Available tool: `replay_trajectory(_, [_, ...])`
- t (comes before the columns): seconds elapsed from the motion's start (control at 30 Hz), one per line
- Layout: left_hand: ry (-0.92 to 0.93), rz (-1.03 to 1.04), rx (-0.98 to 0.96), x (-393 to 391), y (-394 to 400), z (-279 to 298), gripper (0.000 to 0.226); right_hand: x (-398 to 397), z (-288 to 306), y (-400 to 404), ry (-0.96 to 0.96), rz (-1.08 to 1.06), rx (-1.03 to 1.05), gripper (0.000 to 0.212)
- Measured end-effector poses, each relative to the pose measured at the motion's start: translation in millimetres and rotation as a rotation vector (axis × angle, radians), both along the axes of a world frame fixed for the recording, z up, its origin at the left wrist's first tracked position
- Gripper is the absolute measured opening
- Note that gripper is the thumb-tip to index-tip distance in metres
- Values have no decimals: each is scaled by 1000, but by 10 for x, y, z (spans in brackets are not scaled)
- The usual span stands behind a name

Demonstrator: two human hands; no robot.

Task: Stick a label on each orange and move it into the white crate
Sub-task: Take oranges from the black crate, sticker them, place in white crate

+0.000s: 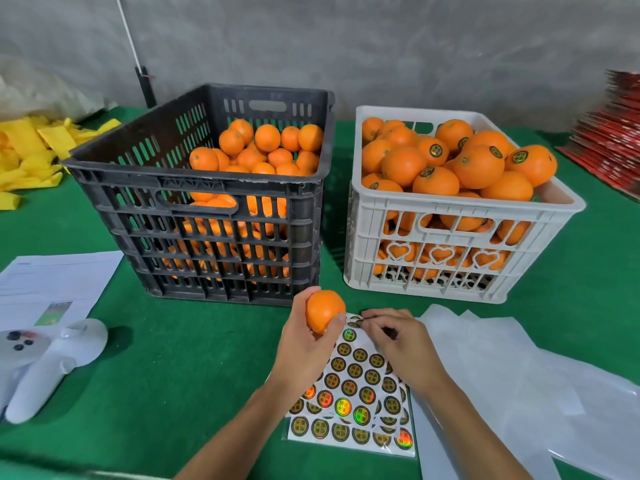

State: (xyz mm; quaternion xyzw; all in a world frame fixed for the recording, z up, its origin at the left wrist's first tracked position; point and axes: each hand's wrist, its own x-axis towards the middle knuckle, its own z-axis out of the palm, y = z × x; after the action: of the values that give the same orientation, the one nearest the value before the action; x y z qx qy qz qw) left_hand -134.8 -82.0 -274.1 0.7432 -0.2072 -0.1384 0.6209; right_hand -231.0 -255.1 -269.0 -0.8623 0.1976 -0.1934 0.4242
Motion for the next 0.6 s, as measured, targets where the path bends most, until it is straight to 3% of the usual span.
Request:
replay_trajectory(0.17, [-36, -28, 42, 1, 8, 14, 69, 59, 141, 102, -128, -207, 159, 14])
replay_trajectory(0.3, [-64, -55, 50, -20, -14, 42, 67, 135, 312, 351, -252, -169, -45, 8])
replay_trajectory(0.43, [-136, -56, 28, -53, -6, 110, 65, 145, 373, 571, -247, -157, -7, 12])
replay_trajectory(0.5, [-171, -41, 41, -48, -14, 202, 68, 113, 418, 620, -247, -143, -21, 20])
replay_trajectory(0.6, [-287, -25, 60, -36, -72, 436, 74, 92, 583, 677, -144, -119, -187, 48])
